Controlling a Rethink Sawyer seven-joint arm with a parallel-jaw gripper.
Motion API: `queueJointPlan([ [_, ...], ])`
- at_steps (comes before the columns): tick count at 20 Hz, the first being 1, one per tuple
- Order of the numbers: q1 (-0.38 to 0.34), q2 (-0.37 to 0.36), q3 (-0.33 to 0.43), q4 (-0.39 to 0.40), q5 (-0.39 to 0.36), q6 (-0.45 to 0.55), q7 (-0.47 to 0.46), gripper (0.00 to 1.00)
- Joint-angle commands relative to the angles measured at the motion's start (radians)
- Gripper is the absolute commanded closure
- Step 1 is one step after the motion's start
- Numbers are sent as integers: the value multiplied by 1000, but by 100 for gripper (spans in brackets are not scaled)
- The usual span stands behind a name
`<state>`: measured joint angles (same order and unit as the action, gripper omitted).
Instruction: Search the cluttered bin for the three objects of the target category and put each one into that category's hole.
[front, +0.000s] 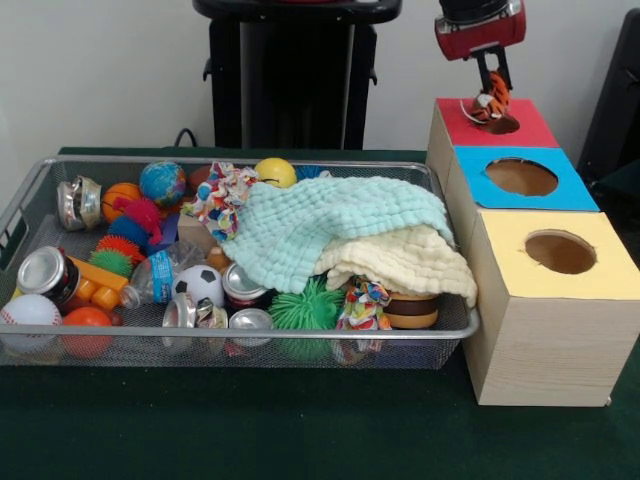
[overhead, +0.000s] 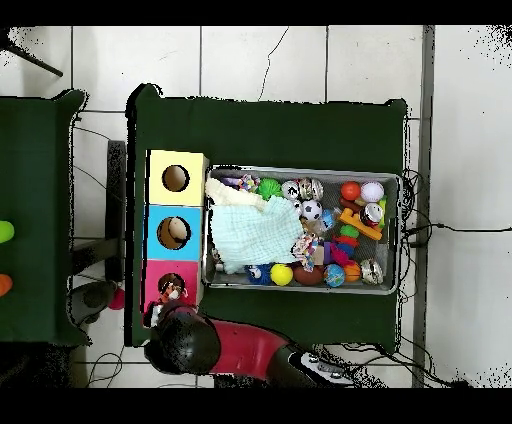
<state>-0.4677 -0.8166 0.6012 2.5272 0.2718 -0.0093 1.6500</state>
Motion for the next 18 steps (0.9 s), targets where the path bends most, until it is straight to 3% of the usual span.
queueJointPlan([
  [1,-16,16,98,16,92,60,363,100],
  [7,-21,-3,99,14,89,92,383,100],
  [11,1,1,50,-20,55,17,376,100],
  [18,12,-13,37,-29,44,20,356,100],
])
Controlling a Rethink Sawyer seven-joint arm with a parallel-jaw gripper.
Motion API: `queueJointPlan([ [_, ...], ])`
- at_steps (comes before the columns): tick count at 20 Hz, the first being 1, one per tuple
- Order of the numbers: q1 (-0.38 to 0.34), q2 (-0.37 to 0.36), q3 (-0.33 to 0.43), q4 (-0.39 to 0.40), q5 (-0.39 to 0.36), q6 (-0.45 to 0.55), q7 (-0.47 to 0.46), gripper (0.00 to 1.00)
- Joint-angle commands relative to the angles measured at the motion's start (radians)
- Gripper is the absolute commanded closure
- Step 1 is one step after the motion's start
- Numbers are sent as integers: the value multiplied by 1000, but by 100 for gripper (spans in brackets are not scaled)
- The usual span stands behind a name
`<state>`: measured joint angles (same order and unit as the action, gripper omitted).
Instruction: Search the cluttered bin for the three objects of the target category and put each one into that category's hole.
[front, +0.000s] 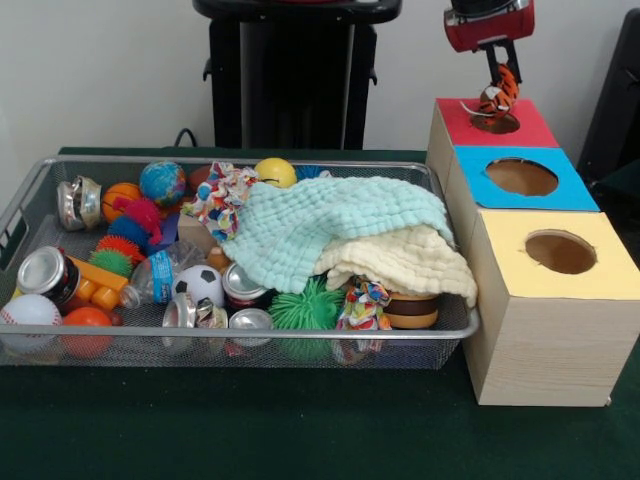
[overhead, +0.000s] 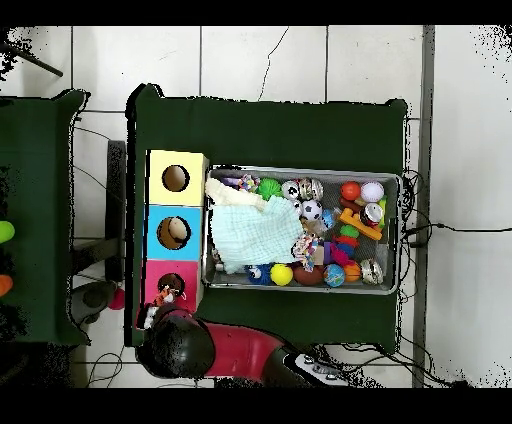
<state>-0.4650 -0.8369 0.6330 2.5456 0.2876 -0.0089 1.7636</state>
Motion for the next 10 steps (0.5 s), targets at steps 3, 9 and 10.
queueJointPlan([
  [3,10,15,3,-51,26,10,242,100],
  [9,17,14,-8,-61,13,-13,230,100],
  [10,21,14,-14,-64,7,-21,223,100],
])
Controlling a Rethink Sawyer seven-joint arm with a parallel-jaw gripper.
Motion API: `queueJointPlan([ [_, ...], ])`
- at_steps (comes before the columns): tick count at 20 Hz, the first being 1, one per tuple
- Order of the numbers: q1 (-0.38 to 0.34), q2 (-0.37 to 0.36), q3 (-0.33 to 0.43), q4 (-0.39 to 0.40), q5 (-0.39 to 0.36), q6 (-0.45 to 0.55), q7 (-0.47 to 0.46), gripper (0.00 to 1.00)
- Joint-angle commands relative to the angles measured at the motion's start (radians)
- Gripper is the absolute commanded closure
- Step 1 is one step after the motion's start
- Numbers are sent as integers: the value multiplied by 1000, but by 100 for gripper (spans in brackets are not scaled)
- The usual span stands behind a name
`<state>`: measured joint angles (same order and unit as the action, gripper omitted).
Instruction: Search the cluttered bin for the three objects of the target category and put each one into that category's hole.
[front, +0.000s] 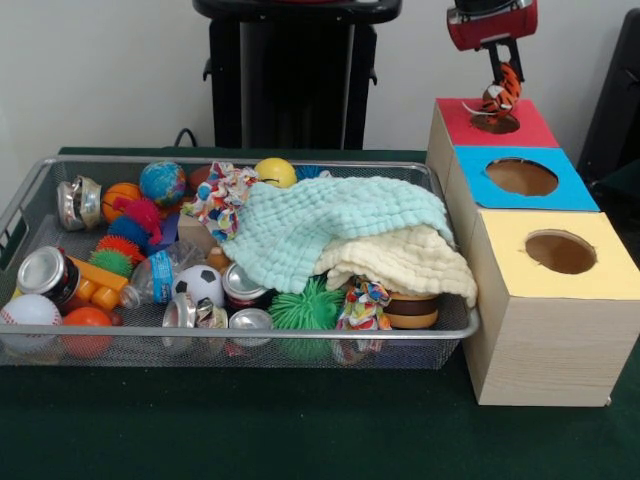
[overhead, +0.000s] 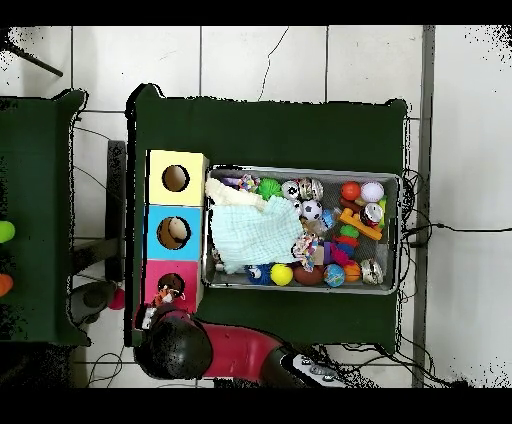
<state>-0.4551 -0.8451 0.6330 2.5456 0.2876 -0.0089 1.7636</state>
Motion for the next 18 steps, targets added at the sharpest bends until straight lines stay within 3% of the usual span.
queueJointPlan([
  [1,14,20,-19,-67,4,-20,215,100],
  [12,47,10,-78,-109,-39,-17,137,100],
  [18,60,-17,-108,-140,-37,48,115,100],
])
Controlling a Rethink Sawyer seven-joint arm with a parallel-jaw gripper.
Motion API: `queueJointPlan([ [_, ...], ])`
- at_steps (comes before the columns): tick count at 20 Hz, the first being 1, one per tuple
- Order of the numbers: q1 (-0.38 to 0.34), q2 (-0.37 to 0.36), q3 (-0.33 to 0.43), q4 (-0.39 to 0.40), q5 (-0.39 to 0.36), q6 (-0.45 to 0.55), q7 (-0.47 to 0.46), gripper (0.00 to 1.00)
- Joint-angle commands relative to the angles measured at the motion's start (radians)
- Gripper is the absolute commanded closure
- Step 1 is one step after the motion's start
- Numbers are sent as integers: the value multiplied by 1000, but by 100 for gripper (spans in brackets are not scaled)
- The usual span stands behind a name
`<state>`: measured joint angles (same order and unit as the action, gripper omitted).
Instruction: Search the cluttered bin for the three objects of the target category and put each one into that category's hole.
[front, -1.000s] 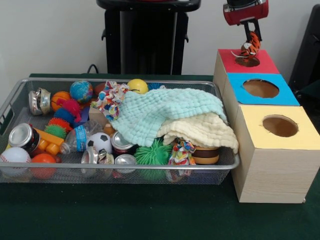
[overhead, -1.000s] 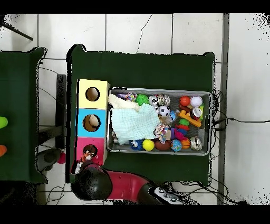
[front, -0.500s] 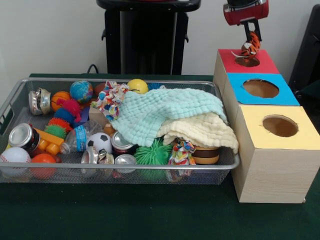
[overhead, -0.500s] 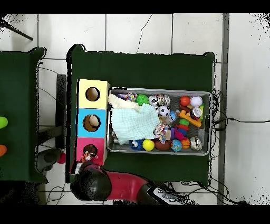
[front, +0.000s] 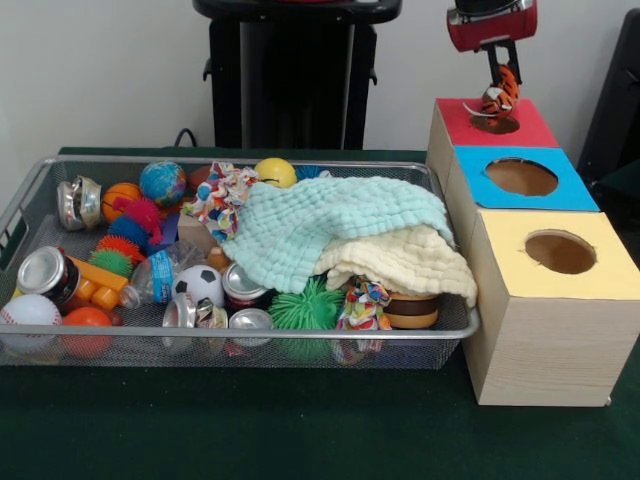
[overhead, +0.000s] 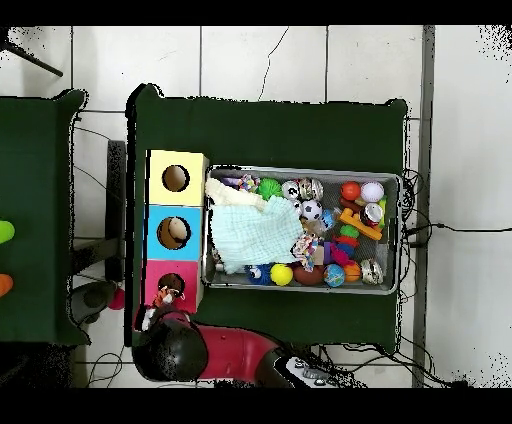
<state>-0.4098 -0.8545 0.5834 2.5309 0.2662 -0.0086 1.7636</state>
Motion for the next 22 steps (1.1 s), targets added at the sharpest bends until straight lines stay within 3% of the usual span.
queueJointPlan([
  [1,15,-10,-59,-128,-15,53,116,100],
  [22,69,-43,-136,-171,-41,76,85,100],
])
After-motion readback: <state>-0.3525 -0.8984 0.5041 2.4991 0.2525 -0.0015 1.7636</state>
